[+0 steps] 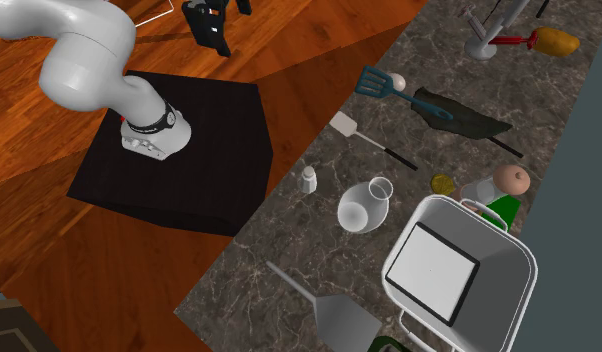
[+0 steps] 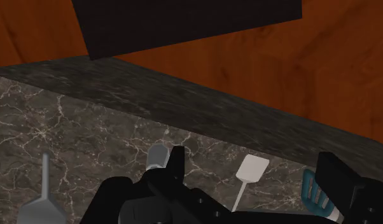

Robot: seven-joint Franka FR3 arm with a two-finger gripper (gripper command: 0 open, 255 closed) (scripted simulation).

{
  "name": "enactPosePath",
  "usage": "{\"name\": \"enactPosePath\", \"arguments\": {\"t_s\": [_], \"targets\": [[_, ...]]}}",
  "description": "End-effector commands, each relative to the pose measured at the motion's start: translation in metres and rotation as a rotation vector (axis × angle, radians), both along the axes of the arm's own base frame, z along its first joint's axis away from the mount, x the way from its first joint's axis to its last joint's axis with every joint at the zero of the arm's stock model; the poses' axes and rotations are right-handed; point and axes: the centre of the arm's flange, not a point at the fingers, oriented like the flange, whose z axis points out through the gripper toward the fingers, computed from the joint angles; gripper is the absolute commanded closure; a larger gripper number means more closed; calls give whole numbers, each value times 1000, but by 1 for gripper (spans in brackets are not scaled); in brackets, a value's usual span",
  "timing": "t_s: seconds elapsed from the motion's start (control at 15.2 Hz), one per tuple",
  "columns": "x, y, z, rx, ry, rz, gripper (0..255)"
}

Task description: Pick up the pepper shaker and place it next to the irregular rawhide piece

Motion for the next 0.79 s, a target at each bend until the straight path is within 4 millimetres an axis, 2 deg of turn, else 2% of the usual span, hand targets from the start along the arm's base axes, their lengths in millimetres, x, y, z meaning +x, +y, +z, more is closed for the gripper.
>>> {"name": "enactPosePath", "arguments": {"t_s": [0.0, 0.73], "targets": [[0, 0, 0, 0, 0, 0, 0], [69, -46, -114, -92, 10, 141, 0]]}}
